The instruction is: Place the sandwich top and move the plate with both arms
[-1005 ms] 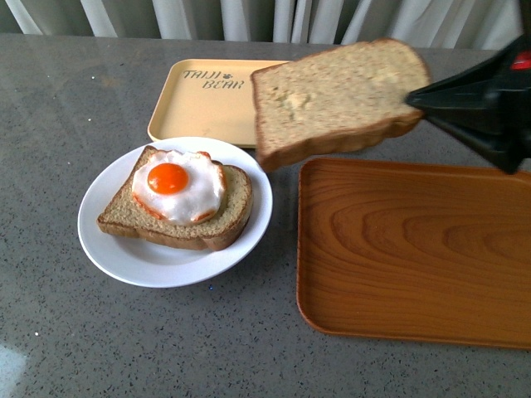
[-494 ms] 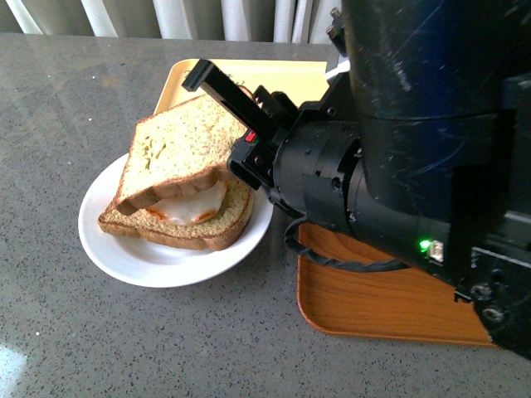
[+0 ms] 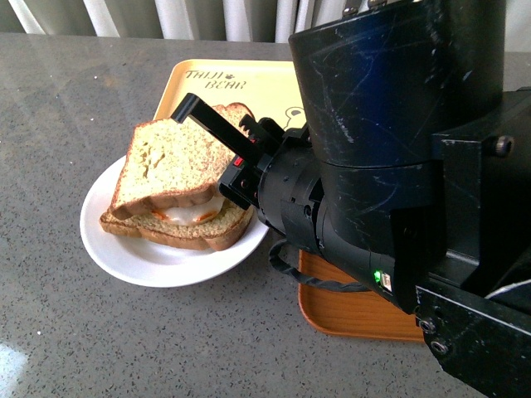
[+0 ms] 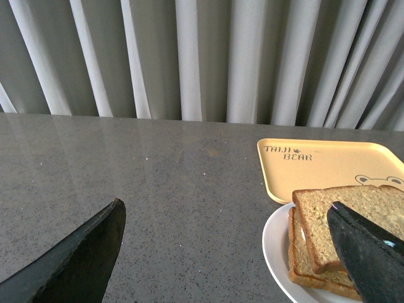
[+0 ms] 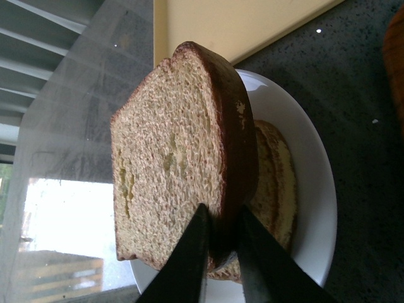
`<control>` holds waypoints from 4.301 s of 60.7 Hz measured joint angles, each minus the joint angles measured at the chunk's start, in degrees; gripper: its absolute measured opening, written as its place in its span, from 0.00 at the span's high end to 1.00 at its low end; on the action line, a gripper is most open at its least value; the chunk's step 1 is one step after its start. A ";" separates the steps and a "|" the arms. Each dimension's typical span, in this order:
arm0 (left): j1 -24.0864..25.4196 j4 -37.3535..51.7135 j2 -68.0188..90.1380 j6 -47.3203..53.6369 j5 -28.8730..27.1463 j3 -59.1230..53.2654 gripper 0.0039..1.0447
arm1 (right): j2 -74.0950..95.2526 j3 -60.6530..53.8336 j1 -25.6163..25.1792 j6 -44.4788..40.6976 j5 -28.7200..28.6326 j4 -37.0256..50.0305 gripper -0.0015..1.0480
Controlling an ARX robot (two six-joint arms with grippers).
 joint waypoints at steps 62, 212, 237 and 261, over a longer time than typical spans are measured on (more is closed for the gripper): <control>0.00 0.00 0.00 0.00 0.00 0.00 0.08 | -35.23 -13.33 -16.83 -19.58 -8.24 -10.16 0.09; 0.00 0.00 0.00 0.00 0.00 0.00 0.08 | -112.02 -39.63 -40.76 -57.55 -9.57 -45.64 0.98; 0.00 0.00 0.02 0.00 0.00 0.00 0.08 | -112.17 -39.63 -40.76 -57.64 -9.57 -45.72 0.70; 5.77 -9.33 21.64 -11.39 22.49 7.15 0.08 | -112.21 -39.63 -40.76 -57.64 -9.68 -45.75 0.08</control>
